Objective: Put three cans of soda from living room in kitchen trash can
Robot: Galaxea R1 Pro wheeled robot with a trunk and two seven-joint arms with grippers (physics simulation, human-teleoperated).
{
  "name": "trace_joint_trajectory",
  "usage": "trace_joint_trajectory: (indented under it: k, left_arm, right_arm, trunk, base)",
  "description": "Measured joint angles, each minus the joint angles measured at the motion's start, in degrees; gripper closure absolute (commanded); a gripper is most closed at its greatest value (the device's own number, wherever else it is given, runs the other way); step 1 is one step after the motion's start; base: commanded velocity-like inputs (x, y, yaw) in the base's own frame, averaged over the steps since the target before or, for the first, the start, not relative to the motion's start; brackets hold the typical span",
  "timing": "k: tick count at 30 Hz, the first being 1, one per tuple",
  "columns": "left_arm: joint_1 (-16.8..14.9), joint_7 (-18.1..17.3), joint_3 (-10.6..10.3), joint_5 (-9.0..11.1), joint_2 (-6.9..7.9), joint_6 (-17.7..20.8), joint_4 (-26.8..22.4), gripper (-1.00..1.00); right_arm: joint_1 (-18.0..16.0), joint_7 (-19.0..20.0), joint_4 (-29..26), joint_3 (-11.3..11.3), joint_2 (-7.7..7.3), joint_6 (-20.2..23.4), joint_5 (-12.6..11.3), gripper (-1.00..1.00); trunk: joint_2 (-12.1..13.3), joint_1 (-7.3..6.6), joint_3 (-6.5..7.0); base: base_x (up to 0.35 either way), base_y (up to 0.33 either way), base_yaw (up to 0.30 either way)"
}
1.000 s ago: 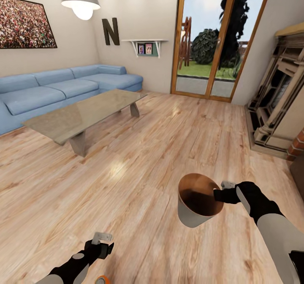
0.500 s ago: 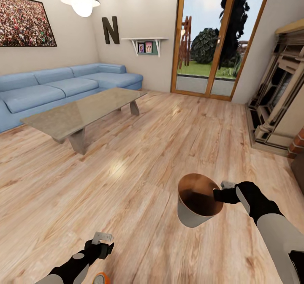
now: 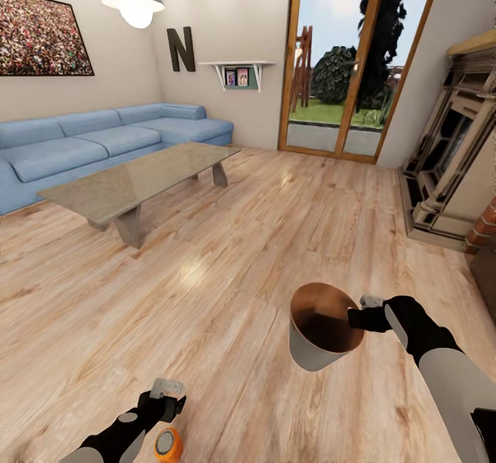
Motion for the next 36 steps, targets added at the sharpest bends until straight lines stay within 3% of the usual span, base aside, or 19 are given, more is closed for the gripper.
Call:
trace_joint_trajectory:
  k: [7, 36]
  left_arm:
    - [-0.02, 0.00, 0.00, 0.15, 0.05, -0.05, -0.03, -1.00]
    - [-0.01, -0.01, -0.01, -0.01, 0.06, 0.04, -0.03, -1.00]
  right_arm:
    - [0.00, 0.00, -0.01, -0.01, 0.00, 0.00, -0.02, 1.00]
    - [0.00, 0.01, -0.48, -0.09, -0.10, -0.23, 0.05, 1.00]
  trunk:
    - [0.00, 0.00, 0.00]
    - [-11.61, 6.37, -5.20]
  base:
    - [-0.059, 0.000, 0.000]
    - [-0.001, 0.000, 0.000]
